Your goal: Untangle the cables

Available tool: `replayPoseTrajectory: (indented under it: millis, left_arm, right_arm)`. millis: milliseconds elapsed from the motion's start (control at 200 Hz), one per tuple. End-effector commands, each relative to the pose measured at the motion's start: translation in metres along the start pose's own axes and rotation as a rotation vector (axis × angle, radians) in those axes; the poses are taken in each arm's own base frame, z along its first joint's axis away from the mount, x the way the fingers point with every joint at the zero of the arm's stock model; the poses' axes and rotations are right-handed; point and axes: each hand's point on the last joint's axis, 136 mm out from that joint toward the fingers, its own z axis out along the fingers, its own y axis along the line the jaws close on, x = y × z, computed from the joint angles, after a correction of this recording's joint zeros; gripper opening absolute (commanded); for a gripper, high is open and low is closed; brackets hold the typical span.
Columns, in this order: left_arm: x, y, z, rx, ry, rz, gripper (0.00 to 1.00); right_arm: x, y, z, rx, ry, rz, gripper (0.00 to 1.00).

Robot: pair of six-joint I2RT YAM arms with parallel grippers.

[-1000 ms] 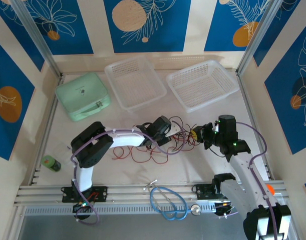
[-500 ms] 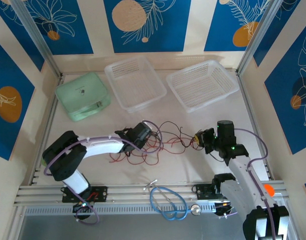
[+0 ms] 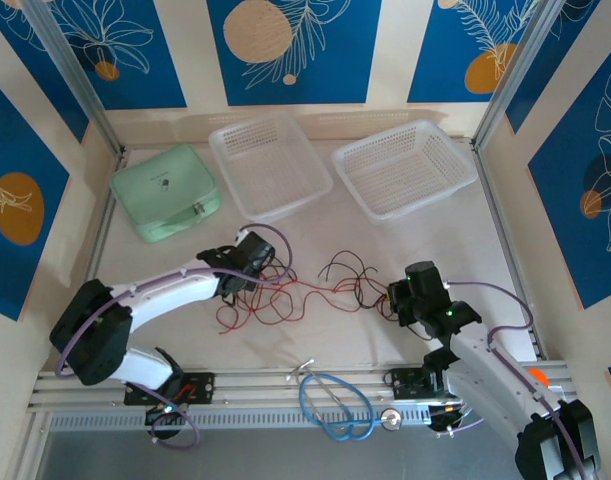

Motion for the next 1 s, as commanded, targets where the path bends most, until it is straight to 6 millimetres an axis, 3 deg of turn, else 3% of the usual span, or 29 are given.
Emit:
replayPoseTrajectory:
  millis: [0,110,265,315,380,520,630,850,995]
  left_arm:
    - [0.009,0.010,-0.002,0.001,0.026,-0.043,0.00]
    - [0.006,0.010,-0.002,0.008,0.026,-0.045,0.00]
    - [-0.003,-0.009,-0.006,0.115,0.002,-0.044,0.00]
    - [-0.007,-0.018,-0.010,0.173,-0.014,-0.040,0.09]
    - [-0.015,-0.029,-0.017,0.245,-0.041,-0.033,0.21]
    - [-0.030,-0.050,-0.037,0.385,-0.089,-0.007,0.52]
    - [-0.039,-0.066,-0.050,0.460,-0.112,0.024,0.69]
    - [-0.050,-0.085,-0.063,0.504,-0.125,0.037,0.83]
    - [-0.049,-0.097,-0.067,0.547,-0.097,-0.003,0.84]
  right_arm:
    - [-0.015,-0.012,-0.003,0.058,-0.091,0.028,0.05]
    - [-0.010,-0.006,0.001,0.059,-0.061,-0.025,0.20]
    - [-0.003,0.027,-0.010,0.048,-0.013,-0.242,0.60]
    - [-0.001,0.040,-0.017,0.055,0.007,-0.346,0.70]
    - [0.002,0.052,-0.026,0.075,0.034,-0.489,0.76]
    - [0.014,0.071,-0.038,0.121,0.103,-0.803,0.78]
    - [0.028,0.080,-0.038,0.175,0.153,-1.050,0.78]
    - [0.050,0.091,-0.034,0.373,0.181,-1.388,0.76]
    - [0.066,0.085,-0.010,0.441,0.305,-1.499,0.70]
